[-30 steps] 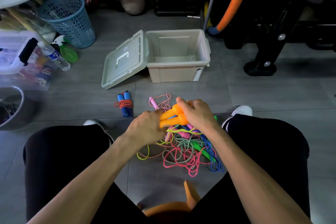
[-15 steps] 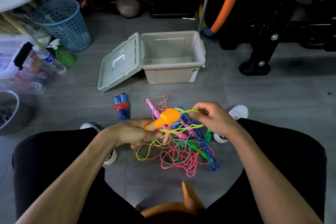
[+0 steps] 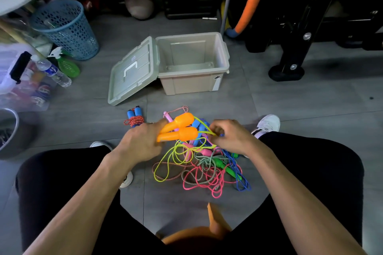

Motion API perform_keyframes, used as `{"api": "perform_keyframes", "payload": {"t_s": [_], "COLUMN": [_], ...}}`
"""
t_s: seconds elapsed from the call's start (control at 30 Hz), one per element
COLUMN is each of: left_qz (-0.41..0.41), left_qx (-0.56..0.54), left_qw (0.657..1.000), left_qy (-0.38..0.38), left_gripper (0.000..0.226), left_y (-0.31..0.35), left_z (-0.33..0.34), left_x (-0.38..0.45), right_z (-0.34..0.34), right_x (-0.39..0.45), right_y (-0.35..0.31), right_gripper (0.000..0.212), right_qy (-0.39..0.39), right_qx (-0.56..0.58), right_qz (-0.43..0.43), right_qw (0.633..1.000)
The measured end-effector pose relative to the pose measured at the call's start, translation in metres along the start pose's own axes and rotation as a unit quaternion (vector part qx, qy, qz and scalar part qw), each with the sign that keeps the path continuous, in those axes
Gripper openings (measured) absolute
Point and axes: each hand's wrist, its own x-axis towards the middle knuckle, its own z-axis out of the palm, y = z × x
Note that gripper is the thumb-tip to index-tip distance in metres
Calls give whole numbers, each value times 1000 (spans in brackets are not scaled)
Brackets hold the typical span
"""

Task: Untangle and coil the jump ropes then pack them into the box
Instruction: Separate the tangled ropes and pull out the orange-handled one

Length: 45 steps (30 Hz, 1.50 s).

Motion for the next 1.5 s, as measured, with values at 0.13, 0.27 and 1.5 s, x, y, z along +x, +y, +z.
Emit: {"api": "perform_keyframes", "payload": {"t_s": [0.13, 0.27, 1.5], "left_qz": [49, 72, -260], "left_qx": [94, 68, -763], "left_qw": [993, 994, 592], "left_qy": [45, 36, 24], "left_gripper": [38, 39, 22], "left_y": [2, 1, 30], "left_z": [-4, -3, 8], "left_x": [-2, -4, 24], "right_z": [6, 16, 60], "right_x": [1, 3, -5], "right_y": [-9, -8, -43], "right_gripper": [17, 41, 30], "right_qy": [-55, -72, -106], "right_qx": [78, 170, -142], "right_qz": [-12, -21, -84], "right_qw": [995, 983, 981]}}
